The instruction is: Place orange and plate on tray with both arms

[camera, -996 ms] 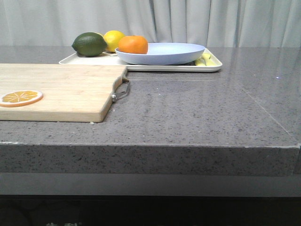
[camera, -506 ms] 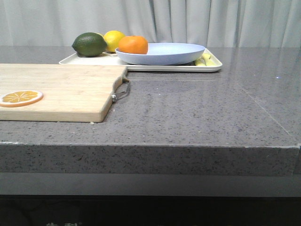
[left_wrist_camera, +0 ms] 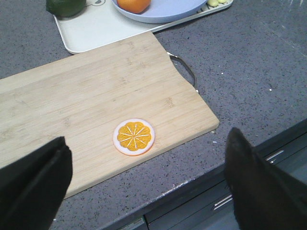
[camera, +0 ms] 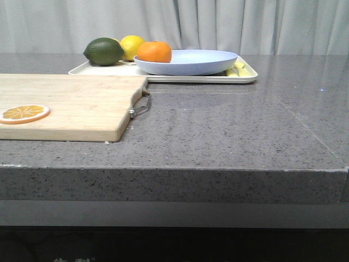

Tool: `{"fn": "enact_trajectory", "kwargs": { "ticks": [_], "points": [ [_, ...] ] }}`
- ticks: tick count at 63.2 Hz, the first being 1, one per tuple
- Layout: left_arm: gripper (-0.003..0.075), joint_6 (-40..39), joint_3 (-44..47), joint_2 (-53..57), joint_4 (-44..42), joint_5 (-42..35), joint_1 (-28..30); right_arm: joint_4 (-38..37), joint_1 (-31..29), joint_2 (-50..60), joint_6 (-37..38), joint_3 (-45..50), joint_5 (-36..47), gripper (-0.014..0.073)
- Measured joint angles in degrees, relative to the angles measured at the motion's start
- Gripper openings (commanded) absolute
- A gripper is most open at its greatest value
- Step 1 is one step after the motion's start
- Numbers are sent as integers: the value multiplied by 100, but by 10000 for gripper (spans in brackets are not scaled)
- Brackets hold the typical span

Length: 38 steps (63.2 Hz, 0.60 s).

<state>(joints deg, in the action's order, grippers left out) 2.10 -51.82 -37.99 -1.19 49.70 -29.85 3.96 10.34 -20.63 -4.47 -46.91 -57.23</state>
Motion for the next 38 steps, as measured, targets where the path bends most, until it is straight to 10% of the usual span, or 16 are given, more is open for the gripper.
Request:
{"fn": "enact_trajectory", "kwargs": {
  "ticks": [13,27,38],
  "points": [
    [559,0,0,0,0,0,0,0,0,0,0,3,0,309],
    [213,0,0,0,0,0,0,0,0,0,-4,3,0,-67],
    [-18,0,0,0,0,0,0,0,0,0,-13,3,0,-70]
  ]
}}
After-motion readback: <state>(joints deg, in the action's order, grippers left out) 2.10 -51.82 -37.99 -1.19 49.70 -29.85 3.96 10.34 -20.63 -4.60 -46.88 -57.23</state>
